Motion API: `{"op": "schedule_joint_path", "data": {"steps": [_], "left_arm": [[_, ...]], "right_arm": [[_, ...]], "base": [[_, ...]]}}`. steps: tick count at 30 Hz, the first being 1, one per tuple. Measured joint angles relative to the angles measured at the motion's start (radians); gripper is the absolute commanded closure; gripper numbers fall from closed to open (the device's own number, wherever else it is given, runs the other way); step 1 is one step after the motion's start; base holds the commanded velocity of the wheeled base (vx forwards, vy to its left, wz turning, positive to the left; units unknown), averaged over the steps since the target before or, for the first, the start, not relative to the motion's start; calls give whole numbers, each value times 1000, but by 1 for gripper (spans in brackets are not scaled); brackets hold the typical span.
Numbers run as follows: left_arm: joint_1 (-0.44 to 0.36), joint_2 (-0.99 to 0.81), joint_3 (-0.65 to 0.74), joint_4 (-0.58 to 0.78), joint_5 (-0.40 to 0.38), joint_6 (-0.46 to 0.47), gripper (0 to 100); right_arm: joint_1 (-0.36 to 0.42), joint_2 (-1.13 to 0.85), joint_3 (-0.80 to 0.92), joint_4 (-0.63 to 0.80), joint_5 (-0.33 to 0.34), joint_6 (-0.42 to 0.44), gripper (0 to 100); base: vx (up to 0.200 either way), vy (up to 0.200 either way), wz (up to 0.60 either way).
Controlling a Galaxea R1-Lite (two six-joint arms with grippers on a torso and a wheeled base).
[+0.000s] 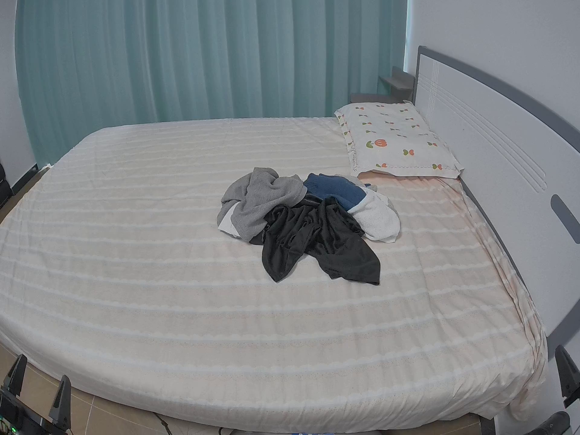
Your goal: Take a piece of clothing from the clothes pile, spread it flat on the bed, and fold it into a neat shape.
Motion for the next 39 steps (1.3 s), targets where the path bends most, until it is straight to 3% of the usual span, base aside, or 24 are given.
{"op": "schedule_joint_path", "data": {"steps": [6,14,26,39], "left_arm": [[0,0,0,0,0,0,0],[0,0,0,0,0,0,0],[0,0,0,0,0,0,0],[0,0,0,0,0,0,0]], "right_arm": [[16,264,-56,-67,47,41,0],[59,642,-133,-216,56,111,0],[130,1243,-404,-380,-21,232,0],[198,1889,-910,-442,-114,357,0]], "base": [[0,0,0],[0,0,0],[0,0,0],[0,0,0]]}}
